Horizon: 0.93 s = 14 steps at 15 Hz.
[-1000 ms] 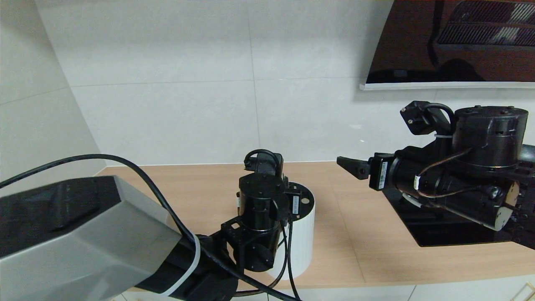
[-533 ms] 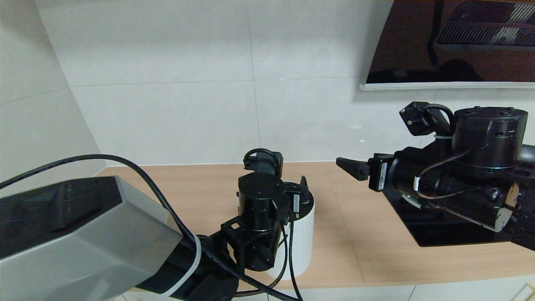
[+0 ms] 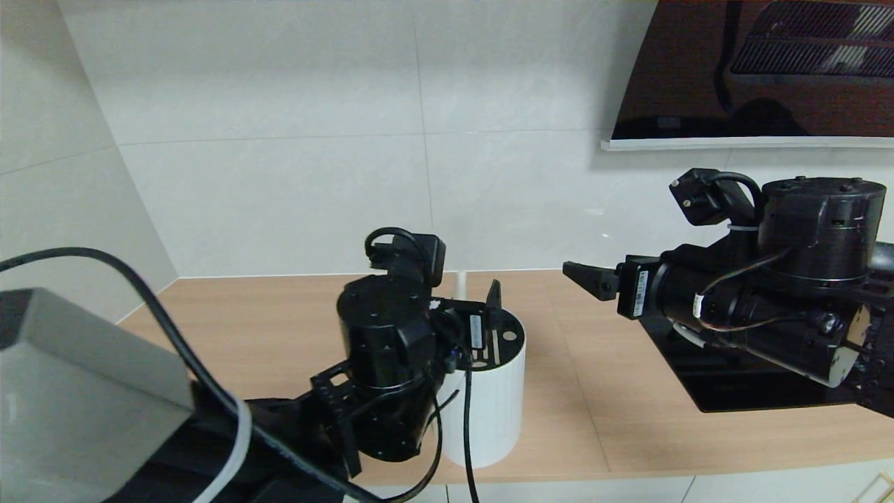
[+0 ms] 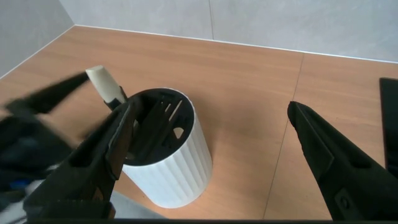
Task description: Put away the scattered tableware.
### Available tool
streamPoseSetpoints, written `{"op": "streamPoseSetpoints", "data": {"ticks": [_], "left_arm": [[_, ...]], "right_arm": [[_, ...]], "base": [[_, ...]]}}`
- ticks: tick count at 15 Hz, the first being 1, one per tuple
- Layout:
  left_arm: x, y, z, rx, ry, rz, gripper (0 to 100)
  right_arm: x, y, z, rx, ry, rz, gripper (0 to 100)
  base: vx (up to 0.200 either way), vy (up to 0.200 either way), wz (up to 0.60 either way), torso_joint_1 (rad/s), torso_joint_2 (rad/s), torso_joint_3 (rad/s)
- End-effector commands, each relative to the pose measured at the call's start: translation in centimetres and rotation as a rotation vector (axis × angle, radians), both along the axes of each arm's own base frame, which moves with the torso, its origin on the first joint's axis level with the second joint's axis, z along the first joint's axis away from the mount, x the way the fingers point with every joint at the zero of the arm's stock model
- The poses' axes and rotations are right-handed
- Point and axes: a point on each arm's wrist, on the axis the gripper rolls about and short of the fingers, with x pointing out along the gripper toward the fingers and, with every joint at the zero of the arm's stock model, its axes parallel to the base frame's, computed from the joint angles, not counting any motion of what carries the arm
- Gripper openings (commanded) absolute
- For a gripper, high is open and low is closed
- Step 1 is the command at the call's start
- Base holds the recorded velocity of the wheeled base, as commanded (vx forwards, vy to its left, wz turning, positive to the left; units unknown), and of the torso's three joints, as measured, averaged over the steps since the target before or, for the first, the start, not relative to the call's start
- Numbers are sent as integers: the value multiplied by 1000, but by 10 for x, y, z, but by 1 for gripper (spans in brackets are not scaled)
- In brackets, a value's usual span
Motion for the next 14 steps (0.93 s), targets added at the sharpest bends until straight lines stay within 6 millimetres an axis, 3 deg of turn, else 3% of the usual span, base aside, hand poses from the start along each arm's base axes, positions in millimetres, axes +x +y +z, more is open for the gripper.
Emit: {"op": "streamPoseSetpoints", "data": {"ticks": [1,5,7,11,12,14], "left_arm": [[-35,35,50,-75,-94,-89,100],[-81,85,98,-114,-206,-198,100],[-92,113,104,-115,-221,-165,100],[-135,176,89,-94,-227,-27,100],[-142,183,87,-89,-224,-15,100],[-188,221,72,-65,-207,85,100]], "right_arm": [[-3,-2,5,10,-15,-2,100],[-26,-24,25,15,-95,-15,100],[-46,-49,34,25,-148,-70,100],[-129,-113,36,49,-303,-172,100],[-138,-119,34,50,-322,-191,100],[-193,-148,26,31,-364,-284,100]], "base": [[0,0,0,0,0,0],[0,0,0,0,0,0],[0,0,0,0,0,0],[0,0,0,0,0,0],[0,0,0,0,0,0],[0,0,0,0,0,0]]}}
